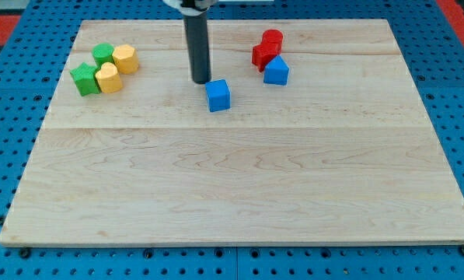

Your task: Slide blue triangle closer to the blue cube

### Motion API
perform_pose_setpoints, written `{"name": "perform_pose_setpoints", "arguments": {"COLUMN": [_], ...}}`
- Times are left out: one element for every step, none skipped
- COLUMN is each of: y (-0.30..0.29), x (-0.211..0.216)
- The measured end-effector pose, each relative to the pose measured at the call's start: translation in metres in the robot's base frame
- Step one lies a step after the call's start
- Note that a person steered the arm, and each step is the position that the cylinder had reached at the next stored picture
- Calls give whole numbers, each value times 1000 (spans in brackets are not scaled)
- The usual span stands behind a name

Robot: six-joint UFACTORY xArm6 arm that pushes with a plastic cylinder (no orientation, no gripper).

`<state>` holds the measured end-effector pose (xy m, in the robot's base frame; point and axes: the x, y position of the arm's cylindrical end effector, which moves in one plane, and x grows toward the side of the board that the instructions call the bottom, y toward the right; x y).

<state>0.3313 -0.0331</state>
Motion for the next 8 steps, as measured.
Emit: {"name": "perform_pose_setpoints", "arguments": {"y": [65, 95, 145, 201, 219, 108, 90, 66], "x": [-14, -14, -19, -5, 16, 8, 17, 11]}}
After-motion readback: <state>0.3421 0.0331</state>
